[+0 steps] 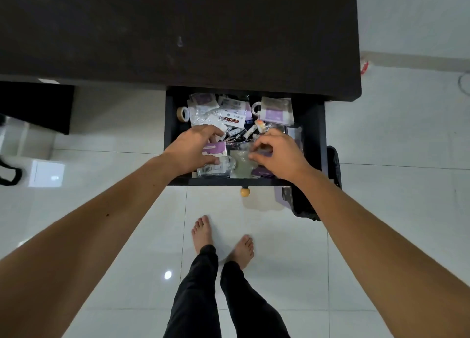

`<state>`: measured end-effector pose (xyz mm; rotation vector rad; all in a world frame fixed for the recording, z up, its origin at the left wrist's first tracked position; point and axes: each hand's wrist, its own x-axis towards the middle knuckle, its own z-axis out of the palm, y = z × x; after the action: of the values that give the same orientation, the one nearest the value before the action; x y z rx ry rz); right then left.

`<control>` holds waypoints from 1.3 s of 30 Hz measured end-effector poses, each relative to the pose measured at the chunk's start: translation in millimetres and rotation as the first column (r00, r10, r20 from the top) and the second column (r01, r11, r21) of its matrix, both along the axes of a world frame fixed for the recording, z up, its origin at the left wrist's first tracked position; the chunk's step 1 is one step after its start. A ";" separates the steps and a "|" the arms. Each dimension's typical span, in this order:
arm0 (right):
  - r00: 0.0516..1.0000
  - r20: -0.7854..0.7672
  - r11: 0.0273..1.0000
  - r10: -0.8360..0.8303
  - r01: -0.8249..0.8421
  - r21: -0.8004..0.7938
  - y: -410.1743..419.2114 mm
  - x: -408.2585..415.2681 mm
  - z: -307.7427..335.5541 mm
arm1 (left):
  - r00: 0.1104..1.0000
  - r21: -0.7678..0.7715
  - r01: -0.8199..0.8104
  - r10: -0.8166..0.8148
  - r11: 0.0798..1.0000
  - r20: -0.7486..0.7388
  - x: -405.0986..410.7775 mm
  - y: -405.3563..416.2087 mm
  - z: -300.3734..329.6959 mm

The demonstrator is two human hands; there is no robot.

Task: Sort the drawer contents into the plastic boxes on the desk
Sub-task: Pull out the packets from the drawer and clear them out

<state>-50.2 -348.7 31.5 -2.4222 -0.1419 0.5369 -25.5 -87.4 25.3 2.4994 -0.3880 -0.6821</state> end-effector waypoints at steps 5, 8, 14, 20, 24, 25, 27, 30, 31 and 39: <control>0.997 -0.035 0.991 -0.074 0.077 0.113 -2.1 -2.7 6.5 | 0.999 -0.086 -0.047 0.048 0.995 0.014 -0.4 5.8 2.2; 0.983 -0.109 0.972 -0.150 0.166 0.165 -5.2 -7.2 8.7 | 0.996 -0.106 -0.089 0.091 0.990 0.009 0.8 7.9 1.3; 0.963 -0.150 0.935 -0.222 0.254 0.248 -10.4 -11.7 11.0 | 0.992 -0.129 -0.104 0.111 0.986 0.052 -4.0 10.4 -0.5; 0.957 -0.265 0.941 -0.120 0.195 0.278 -22.7 -17.2 23.5 | 0.991 -0.204 -0.135 0.127 0.970 -0.051 -13.7 15.9 12.8; 0.932 -0.363 0.966 0.001 0.093 0.240 -36.3 -20.1 34.0 | 0.995 -0.219 -0.061 0.041 0.974 -0.093 -22.4 25.5 15.2; 0.922 -0.386 0.971 0.026 0.068 0.229 -38.7 -21.1 34.9 | 0.995 -0.207 -0.026 0.006 0.978 -0.098 -25.5 27.1 15.2; 0.917 -0.393 0.981 0.073 0.004 0.192 -40.0 -22.8 36.4 | 0.992 -0.190 0.036 -0.058 0.981 -0.112 -31.9 28.9 14.9; 0.926 -0.367 0.987 0.094 -0.038 0.157 -39.0 -26.0 36.8 | 0.986 -0.156 0.102 -0.121 0.982 -0.117 -38.8 30.3 14.9; 0.929 -0.357 0.987 0.094 -0.040 0.155 -38.5 -27.0 36.9 | 0.984 -0.138 0.129 -0.145 0.982 -0.107 -40.3 30.1 14.6; 0.933 -0.350 0.990 0.090 -0.046 0.134 -34.5 -38.3 32.9 | 0.991 -0.140 0.108 -0.117 0.984 -0.059 -53.9 29.1 8.3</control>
<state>-88.5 -383.2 64.4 -2.1656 -0.1010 0.9591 -79.4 -58.3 33.6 2.3330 -0.5364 -0.7556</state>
